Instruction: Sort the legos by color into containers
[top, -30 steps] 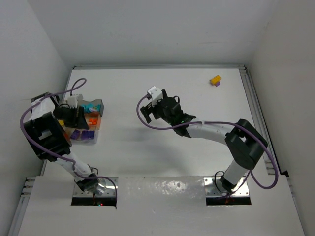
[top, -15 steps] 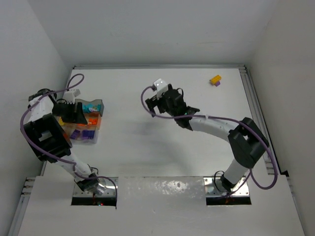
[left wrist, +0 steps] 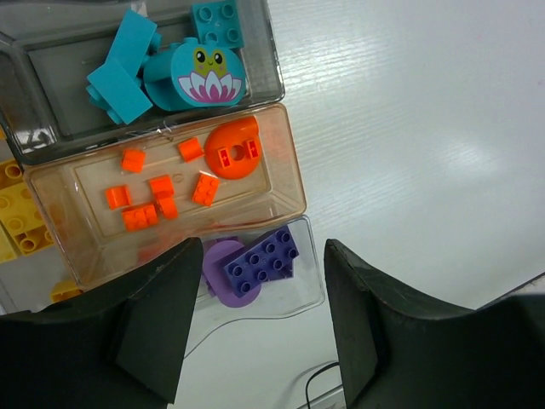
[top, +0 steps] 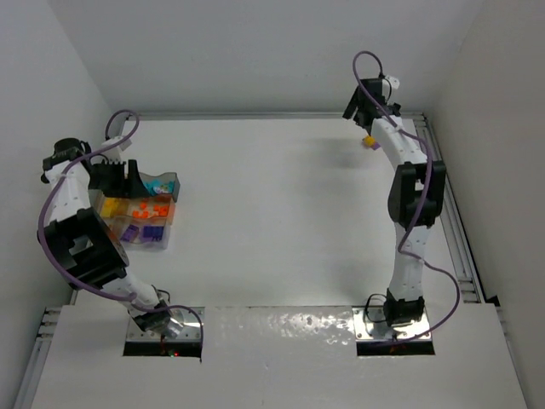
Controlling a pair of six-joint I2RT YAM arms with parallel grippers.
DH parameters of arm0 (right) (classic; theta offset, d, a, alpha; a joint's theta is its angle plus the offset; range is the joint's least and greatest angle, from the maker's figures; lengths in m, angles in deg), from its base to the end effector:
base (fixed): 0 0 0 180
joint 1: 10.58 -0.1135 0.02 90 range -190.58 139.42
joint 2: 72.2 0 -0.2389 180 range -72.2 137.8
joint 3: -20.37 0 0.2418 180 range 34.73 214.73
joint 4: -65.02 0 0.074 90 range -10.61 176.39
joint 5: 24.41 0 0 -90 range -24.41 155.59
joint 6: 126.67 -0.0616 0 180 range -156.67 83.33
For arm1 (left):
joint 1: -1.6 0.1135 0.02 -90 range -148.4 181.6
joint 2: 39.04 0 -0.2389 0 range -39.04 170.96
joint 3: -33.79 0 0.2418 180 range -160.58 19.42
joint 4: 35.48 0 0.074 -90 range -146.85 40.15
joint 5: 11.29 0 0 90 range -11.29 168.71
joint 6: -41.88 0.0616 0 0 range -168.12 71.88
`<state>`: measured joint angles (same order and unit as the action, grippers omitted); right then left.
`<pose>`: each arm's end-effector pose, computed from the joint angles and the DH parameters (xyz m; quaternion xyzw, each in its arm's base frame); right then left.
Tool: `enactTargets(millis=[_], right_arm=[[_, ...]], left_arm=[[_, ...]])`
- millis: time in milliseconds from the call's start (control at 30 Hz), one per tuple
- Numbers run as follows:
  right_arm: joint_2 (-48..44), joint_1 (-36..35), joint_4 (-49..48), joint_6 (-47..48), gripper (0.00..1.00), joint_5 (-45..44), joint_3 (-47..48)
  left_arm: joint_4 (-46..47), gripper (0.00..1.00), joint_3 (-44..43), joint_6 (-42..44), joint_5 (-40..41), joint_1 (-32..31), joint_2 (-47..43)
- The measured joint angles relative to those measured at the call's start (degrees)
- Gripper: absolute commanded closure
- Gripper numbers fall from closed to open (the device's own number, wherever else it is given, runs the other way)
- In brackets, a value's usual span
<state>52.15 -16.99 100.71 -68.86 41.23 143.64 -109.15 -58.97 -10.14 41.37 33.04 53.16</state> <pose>0.5005 0.0307 0.2283 0.2871 0.8308 -0.0333 0.4756 0.2812 0.1281 0.2369 0.1004 0.9329 -0.1811 0.2947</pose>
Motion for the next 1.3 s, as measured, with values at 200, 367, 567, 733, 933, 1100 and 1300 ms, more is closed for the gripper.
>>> enactTargets(millis=[200, 367, 567, 733, 933, 1100, 1300], right_arm=[[11.69, 0.63, 4.59, -12.96, 0.16, -11.10, 12.98], [15.52, 0.44, 5.92, -19.23, 0.18, -17.84, 15.02], [16.48, 0.44, 8.09, -23.54, 0.18, -23.43, 14.78], [17.75, 0.81, 7.98, -25.70, 0.19, -23.41, 14.78], [21.51, 1.29, 7.87, -26.56, 0.24, -22.75, 14.97], [22.86, 1.90, 7.32, -26.25, 0.31, -22.03, 14.99], [22.93, 2.40, 5.25, -25.03, 0.50, -21.55, 16.28]], left_arm=[[0.04, 0.43, 0.00, -1.18, -0.94, -0.28, 0.02], [0.07, 0.43, 0.07, -1.42, -1.29, -0.28, 0.04], [0.13, 0.43, 0.31, -1.68, -1.42, -0.28, 0.04], [0.24, 0.43, 0.48, -2.36, -1.53, -0.28, 0.50], [0.20, 0.43, 0.48, -2.56, -1.51, -0.28, 0.83], [0.20, 0.43, 0.48, -3.41, -1.77, -0.28, 0.83], [0.09, 0.43, 0.24, -4.24, -1.90, -0.28, 1.09]])
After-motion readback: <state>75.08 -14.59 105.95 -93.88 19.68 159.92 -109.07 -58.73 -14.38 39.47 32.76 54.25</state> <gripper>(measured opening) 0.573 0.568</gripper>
